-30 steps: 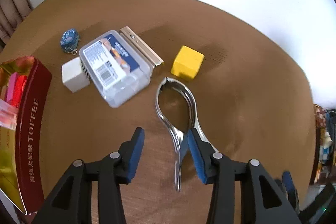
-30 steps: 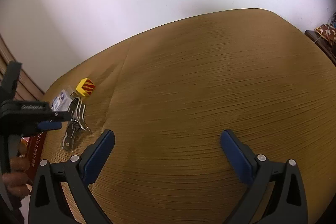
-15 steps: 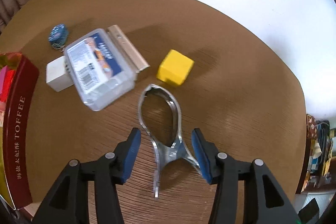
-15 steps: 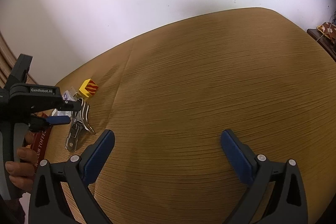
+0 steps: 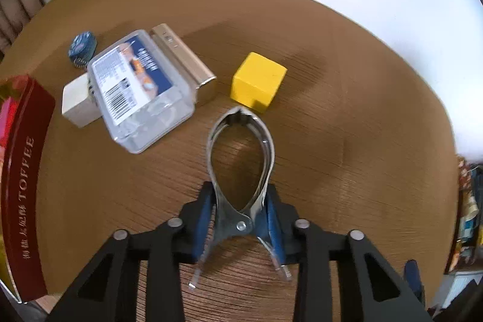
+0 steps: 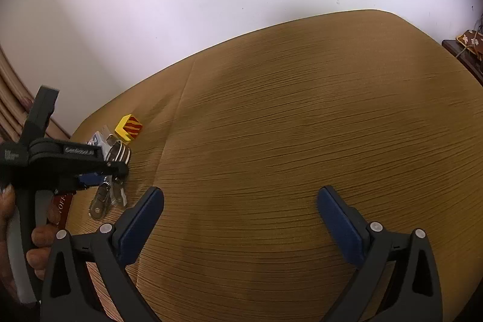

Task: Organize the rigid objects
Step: 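Lift the silver clip with the left tool while the right tool grasps the yellow cube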

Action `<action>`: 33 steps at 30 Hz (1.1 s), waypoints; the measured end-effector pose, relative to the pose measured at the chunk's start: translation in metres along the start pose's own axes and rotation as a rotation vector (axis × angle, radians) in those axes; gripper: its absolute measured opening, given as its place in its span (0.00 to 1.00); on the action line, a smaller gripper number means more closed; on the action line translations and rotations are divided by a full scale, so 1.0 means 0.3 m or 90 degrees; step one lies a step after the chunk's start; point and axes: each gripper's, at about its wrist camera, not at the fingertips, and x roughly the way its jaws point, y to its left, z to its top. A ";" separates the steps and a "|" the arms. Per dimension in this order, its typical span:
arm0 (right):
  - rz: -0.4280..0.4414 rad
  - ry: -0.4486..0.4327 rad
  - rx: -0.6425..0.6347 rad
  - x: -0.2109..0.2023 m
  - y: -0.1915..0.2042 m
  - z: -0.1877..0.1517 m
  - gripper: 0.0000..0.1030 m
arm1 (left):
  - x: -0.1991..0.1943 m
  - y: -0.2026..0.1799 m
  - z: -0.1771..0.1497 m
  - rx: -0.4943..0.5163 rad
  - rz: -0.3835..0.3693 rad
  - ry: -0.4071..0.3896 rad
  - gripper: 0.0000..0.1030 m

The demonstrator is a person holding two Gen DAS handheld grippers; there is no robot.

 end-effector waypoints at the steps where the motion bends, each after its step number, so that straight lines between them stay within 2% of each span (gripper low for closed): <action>1: 0.001 0.000 0.001 0.000 -0.002 0.000 0.98 | -0.006 0.013 -0.007 -0.006 -0.012 -0.001 0.32; 5: 0.001 0.001 -0.001 -0.003 -0.003 0.001 0.99 | -0.050 0.078 -0.062 -0.019 -0.031 -0.003 0.32; 7: -0.001 0.002 -0.003 -0.005 0.000 0.001 0.99 | -0.081 0.112 -0.108 -0.001 -0.016 -0.023 0.32; 14: -0.020 0.012 -0.020 0.002 0.027 0.002 0.99 | -0.161 0.243 -0.216 -0.003 -0.011 -0.065 0.32; 15: -0.016 0.013 -0.032 0.002 0.042 0.005 0.98 | -0.160 0.255 -0.222 -0.007 -0.010 -0.064 0.32; 16: 0.010 0.012 -0.045 -0.001 0.064 0.011 0.98 | -0.156 0.264 -0.228 -0.011 -0.013 -0.061 0.32; 17: 0.041 0.010 -0.074 -0.001 0.113 0.024 0.98 | -0.148 0.275 -0.238 -0.014 -0.025 -0.055 0.32; 20: 0.069 0.042 -0.195 0.051 0.272 0.059 0.97 | -0.154 0.262 -0.254 0.008 -0.018 -0.067 0.32; 24: 0.160 0.024 -0.361 0.149 0.458 0.140 0.95 | -0.160 0.195 -0.264 0.032 -0.009 -0.071 0.33; 26: 0.166 0.037 -0.463 0.224 0.541 0.172 0.93 | -0.165 0.187 -0.256 0.027 -0.018 -0.074 0.33; 29: 0.174 0.102 -0.537 0.352 0.607 0.220 0.80 | -0.159 0.248 -0.255 0.022 -0.030 -0.075 0.33; 33: 0.194 0.144 -0.583 0.449 0.653 0.252 0.77 | -0.160 0.275 -0.264 0.022 -0.033 -0.074 0.34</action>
